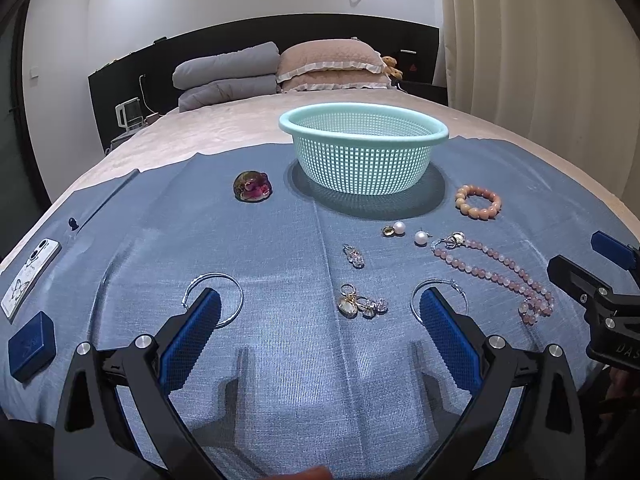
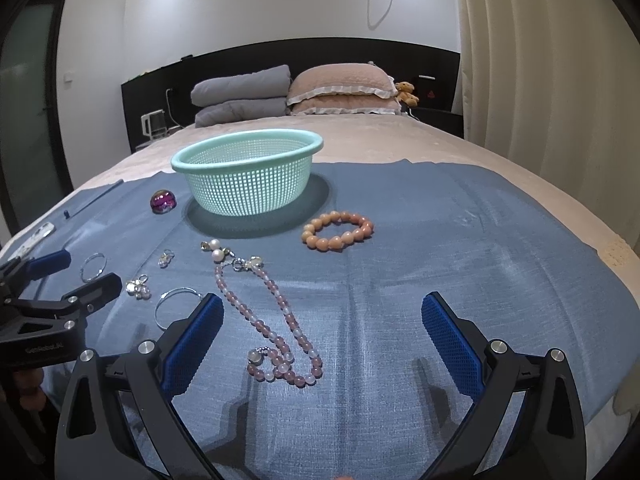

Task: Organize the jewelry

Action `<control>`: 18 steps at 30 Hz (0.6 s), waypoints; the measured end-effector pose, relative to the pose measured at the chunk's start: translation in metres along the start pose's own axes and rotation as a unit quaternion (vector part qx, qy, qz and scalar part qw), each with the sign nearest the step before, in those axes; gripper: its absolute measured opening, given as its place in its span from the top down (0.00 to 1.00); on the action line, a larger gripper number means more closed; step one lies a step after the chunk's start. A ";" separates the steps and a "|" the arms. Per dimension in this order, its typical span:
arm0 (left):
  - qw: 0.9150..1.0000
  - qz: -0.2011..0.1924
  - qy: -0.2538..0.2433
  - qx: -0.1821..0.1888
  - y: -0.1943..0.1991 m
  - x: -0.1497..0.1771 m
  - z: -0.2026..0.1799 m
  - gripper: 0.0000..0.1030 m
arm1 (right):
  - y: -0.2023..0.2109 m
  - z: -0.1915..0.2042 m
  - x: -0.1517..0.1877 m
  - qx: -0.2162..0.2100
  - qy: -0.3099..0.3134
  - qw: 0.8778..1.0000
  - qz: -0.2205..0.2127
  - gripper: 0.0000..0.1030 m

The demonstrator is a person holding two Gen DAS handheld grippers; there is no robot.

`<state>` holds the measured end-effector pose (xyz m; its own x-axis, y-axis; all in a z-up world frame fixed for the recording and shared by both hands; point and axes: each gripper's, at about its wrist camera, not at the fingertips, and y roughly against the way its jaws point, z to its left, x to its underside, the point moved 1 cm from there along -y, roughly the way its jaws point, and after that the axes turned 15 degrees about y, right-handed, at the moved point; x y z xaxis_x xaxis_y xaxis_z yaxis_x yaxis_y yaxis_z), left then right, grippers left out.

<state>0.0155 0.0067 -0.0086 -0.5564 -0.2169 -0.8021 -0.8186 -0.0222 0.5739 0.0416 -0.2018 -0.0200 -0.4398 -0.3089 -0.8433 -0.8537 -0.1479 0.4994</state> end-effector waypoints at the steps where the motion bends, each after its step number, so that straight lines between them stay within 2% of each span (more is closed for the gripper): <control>1: 1.000 0.001 0.000 0.000 0.000 0.000 0.000 0.06 | 0.000 0.000 0.000 0.001 0.001 1.000 0.001 0.07; 18: 1.000 0.001 -0.008 -0.006 -0.002 0.000 0.000 0.05 | 0.000 0.000 -0.001 0.002 0.003 1.000 0.003 0.07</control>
<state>0.0172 0.0064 -0.0093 -0.5601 -0.2020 -0.8034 -0.8159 -0.0334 0.5772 0.0420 -0.2016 -0.0194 -0.4438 -0.3164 -0.8384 -0.8519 -0.1413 0.5042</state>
